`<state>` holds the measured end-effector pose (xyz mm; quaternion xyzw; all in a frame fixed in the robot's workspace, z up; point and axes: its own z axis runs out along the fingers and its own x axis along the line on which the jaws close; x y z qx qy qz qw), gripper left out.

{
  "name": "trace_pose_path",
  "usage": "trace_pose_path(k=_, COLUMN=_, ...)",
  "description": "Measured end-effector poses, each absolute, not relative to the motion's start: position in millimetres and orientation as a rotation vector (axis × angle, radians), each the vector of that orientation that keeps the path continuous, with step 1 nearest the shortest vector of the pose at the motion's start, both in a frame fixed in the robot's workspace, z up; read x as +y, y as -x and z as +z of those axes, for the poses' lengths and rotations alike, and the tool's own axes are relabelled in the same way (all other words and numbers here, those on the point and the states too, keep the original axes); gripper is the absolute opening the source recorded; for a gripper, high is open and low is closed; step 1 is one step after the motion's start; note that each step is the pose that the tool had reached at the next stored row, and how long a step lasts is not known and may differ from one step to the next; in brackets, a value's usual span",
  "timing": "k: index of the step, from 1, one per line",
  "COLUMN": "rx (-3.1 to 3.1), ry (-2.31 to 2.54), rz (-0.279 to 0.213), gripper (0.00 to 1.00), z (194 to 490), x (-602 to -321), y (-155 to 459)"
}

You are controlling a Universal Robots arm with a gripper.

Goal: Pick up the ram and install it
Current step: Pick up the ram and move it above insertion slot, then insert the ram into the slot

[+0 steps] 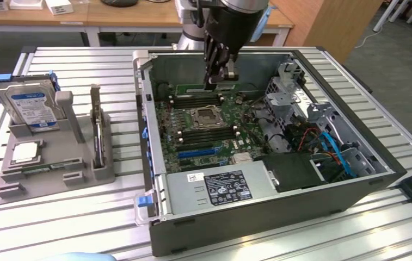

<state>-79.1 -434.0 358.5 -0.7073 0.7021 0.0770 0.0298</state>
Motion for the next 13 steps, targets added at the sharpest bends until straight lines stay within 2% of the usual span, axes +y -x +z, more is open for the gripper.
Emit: trace_pose_path(k=13, rx=2.164, ry=2.180, rz=0.235, gripper=0.12, z=351.5, x=-433.5, y=77.2)
